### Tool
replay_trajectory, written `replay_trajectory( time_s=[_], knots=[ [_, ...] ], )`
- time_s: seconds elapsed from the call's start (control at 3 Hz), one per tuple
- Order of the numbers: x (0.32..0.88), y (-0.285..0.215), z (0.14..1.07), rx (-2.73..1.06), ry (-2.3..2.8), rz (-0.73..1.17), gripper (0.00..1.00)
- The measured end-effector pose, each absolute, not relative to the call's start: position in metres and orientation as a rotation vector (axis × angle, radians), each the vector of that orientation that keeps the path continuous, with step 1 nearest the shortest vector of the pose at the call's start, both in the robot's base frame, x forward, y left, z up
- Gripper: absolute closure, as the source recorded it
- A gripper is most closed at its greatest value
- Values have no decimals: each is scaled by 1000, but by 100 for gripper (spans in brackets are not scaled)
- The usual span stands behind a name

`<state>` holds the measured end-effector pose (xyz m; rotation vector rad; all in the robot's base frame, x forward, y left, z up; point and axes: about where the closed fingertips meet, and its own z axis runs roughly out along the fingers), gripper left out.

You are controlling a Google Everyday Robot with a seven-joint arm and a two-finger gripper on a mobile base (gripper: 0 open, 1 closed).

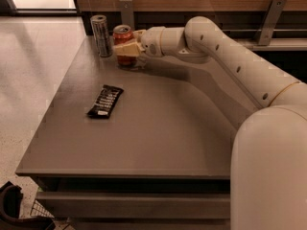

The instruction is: Move coke can near redbull can

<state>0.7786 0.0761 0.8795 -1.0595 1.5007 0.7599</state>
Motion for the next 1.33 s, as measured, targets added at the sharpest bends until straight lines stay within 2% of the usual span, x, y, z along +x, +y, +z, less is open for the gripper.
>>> replay_trajectory(
  time_s=[0.33,0.67,1.0,1.33],
  knots=[
    [783,89,870,-1086,1496,789,100],
    [783,92,869,-1089,1494,794,85],
    [782,95,868,-1092,1493,799,62],
    [781,100,867,-1096,1492,805,30]
  ],
)
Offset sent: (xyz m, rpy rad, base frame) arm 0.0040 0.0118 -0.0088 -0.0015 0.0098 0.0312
